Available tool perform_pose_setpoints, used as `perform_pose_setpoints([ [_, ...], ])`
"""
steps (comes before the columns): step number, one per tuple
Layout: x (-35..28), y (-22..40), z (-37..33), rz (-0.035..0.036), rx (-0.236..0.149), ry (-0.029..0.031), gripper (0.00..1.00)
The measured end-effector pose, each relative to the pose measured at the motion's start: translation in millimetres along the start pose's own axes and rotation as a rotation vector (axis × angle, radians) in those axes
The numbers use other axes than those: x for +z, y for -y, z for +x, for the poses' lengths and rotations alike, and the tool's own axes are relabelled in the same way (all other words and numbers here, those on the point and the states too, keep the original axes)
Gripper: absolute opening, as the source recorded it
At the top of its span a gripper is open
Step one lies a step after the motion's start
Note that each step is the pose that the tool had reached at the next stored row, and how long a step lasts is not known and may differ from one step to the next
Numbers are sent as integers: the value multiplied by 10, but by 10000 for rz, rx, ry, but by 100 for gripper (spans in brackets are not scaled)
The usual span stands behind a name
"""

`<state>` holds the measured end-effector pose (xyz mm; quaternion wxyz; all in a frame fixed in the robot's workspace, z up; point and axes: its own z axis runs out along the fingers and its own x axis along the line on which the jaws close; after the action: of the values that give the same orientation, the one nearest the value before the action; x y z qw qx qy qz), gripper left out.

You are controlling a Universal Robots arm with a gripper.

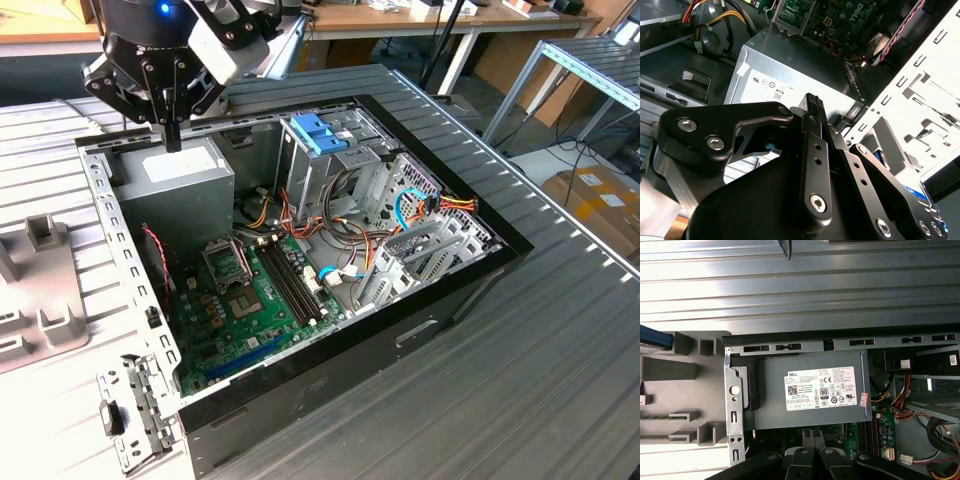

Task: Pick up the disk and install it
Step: 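Reach for the disk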

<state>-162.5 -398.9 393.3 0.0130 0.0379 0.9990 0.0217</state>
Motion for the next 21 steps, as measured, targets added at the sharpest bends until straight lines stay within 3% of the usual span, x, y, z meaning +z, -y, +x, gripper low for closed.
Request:
perform_pose_setpoints([
  [21,-1,4,58,0,0,0,11],
])
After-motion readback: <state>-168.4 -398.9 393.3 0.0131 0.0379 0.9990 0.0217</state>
